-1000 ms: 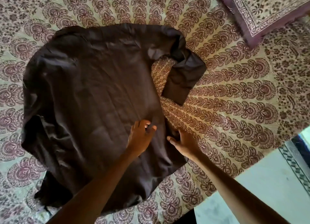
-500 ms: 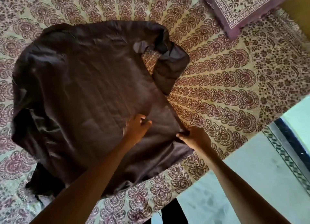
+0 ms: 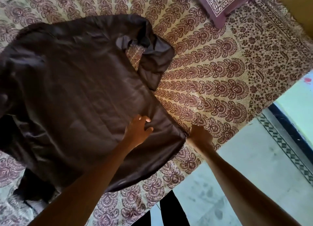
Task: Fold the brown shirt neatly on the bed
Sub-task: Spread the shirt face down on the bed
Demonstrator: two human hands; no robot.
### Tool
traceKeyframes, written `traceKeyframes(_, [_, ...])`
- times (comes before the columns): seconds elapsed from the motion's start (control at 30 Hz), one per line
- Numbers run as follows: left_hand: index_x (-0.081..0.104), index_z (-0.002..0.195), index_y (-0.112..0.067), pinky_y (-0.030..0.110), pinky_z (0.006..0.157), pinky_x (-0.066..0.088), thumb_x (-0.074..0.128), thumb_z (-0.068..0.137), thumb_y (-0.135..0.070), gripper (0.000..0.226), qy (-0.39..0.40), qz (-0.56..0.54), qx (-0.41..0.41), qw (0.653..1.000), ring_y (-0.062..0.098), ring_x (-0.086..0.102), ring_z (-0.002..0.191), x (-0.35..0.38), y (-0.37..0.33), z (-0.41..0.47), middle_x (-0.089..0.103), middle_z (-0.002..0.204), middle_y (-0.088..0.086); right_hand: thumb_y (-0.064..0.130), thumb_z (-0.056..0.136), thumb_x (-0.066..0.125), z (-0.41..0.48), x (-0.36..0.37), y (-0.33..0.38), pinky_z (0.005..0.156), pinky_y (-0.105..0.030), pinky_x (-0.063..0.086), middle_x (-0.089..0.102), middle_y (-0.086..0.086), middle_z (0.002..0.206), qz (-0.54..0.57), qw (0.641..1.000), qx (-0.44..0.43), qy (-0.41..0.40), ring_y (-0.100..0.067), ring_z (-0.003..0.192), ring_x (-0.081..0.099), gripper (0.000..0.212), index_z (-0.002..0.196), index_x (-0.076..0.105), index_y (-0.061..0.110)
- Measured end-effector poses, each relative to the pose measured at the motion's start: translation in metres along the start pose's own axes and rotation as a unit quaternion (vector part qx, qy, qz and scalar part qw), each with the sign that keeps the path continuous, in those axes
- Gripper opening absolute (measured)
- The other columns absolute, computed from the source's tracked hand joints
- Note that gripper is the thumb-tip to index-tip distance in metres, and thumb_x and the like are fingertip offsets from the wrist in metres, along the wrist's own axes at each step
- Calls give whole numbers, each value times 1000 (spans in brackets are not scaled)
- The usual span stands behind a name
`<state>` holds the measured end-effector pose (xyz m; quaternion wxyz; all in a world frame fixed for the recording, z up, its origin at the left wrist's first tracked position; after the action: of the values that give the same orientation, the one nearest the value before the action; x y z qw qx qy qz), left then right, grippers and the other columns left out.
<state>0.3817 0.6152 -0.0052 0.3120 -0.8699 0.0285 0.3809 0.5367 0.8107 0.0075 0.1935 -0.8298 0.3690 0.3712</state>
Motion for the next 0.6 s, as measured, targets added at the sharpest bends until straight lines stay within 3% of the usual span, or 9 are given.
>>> traceKeyframes(0.07, [61, 116, -22, 46, 91, 48, 66, 77, -40, 43, -47, 34, 5, 998, 32, 53, 111, -12, -2, 6, 51, 122, 7, 30, 93, 59, 9, -19, 14, 45, -21, 30, 57, 2, 76, 12, 998, -12, -63, -13, 58, 49, 20, 82, 53, 14])
traceKeyframes(0.13, [50, 128, -26, 48, 95, 43, 72, 77, -38, 57, -89, 83, -11, 993, 31, 45, 119, -26, 0, 12, 42, 133, 5, 16, 92, 58, 24, -38, 35, 44, -22, 34, 64, 0, 85, 89, 990, -46, -102, -13, 61, 55, 3, 91, 60, 14])
traceKeyframes(0.23, [29, 142, -33, 55, 102, 35, 80, 66, -45, 92, -101, 117, -55, 987, 33, 33, 131, -43, 12, 26, 25, 148, 3, 22, 90, 59, 56, -65, 76, 58, -35, 56, 69, -6, 100, 219, 967, -72, -111, -21, 77, 67, 32, 119, 56, 8])
traceKeyframes(0.33, [18, 148, -33, 62, 108, 28, 82, 63, -50, 107, -50, 141, -81, 985, 37, 18, 141, -43, 19, 37, 10, 156, 5, 55, 80, 63, 87, -83, 114, 69, -43, 60, 70, -8, 104, 365, 928, -8, -79, -26, 83, 70, 73, 130, 43, 6])
traceKeyframes(0.4, [19, 149, -31, 65, 108, 26, 82, 64, -47, 107, -32, 137, -85, 986, 37, 14, 142, -43, 18, 41, 8, 157, 6, 66, 68, 65, 106, -84, 136, 77, -46, 59, 68, -12, 114, 390, 916, 50, -74, -32, 95, 69, 90, 133, 43, 7])
traceKeyframes(0.47, [21, 148, -31, 66, 107, 29, 85, 62, -45, 108, -21, 135, -93, 986, 38, 16, 141, -46, 14, 43, 10, 155, 6, 51, 68, 75, 121, -83, 156, 76, -44, 60, 72, -10, 104, 392, 916, 55, -61, -31, 93, 70, 64, 113, 63, 7])
traceKeyframes(0.53, [24, 145, -32, 66, 103, 34, 87, 57, -45, 110, -10, 135, -104, 985, 38, 21, 136, -49, 14, 48, 14, 151, 6, 30, 67, 78, 130, -84, 167, 65, -42, 61, 73, -8, 77, 439, 895, 59, -43, -27, 74, 73, 26, 80, 69, 9])
traceKeyframes(0.6, [25, 144, -33, 67, 99, 37, 89, 53, -44, 112, 4, 134, -119, 984, 40, 24, 133, -52, 13, 53, 14, 149, 6, 14, 74, 76, 139, -95, 163, 53, -33, 59, 71, -7, 68, 547, 832, 66, -57, -16, 58, 69, 11, 77, 68, 6])
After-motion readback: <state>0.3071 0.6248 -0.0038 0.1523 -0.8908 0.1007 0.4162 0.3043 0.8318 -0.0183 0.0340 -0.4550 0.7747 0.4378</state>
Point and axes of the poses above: each hand's wrist, its own z-axis towards the middle knuckle, its own x-axis out of the palm, y = z × x, the point moved 7 cm from there along z, towards the middle knuckle
